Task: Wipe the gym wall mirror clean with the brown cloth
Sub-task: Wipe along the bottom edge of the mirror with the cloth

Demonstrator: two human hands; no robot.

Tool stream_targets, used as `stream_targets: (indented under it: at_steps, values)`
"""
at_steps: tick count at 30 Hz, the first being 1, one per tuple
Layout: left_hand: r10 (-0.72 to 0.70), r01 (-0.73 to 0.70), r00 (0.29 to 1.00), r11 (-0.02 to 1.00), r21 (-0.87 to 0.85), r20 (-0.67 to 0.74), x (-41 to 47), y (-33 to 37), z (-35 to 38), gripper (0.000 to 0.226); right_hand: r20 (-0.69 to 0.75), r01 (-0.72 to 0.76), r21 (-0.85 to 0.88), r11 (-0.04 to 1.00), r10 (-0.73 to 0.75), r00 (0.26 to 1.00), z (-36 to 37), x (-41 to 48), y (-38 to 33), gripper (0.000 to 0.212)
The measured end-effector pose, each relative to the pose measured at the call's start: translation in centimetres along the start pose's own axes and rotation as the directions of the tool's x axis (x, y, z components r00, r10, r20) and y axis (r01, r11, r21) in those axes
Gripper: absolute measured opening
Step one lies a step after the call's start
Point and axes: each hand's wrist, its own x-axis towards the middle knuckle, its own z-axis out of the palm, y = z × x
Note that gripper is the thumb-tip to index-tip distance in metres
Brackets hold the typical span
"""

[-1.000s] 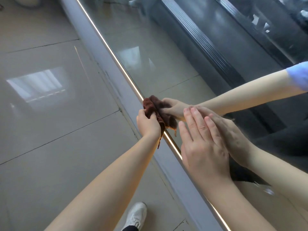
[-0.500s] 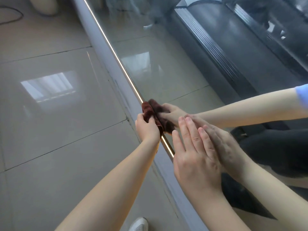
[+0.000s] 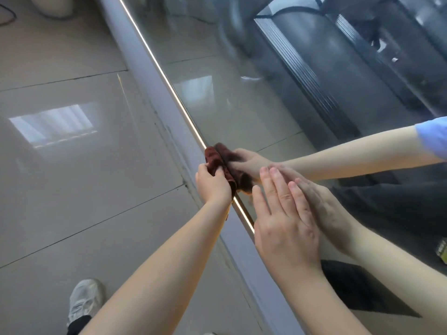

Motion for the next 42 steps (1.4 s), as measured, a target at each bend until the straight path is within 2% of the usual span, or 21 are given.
stream_targets:
  at_steps: [17, 27, 31, 38, 42]
  values:
    - [-0.027, 0.027, 0.999, 0.999, -0.019, 0.022, 7.0, 5.4, -0.7, 0.014, -0.041, 0.043, -0.094, 0.995, -0.047, 0.998, 0.8, 8.0, -1.8, 0.044]
    - [-0.064, 0.065, 0.995, 0.998, -0.003, 0.076, 9.1, 6.7, -1.1, 0.010, -0.075, 0.030, -0.085, 0.996, -0.036, 0.996, 1.0, 11.2, -2.9, 0.038]
    - [-0.044, 0.041, 0.994, 0.999, 0.029, 0.096, 11.1, 8.8, -1.7, 0.021, -0.104, 0.008, -0.069, 0.998, -0.015, 0.995, 1.0, 13.2, -3.7, 0.036]
    - [-0.019, 0.011, 0.989, 0.998, 0.059, 0.144, 13.6, 11.2, -2.4, 0.013, -0.135, -0.028, -0.026, 0.999, 0.024, 0.991, 1.6, 15.7, -5.1, 0.034]
    - [0.016, -0.021, 0.992, 0.999, 0.042, 0.122, 15.5, 12.9, -2.5, 0.019, -0.162, -0.012, -0.032, 0.999, 0.007, 0.987, 2.5, 17.5, -5.7, 0.033]
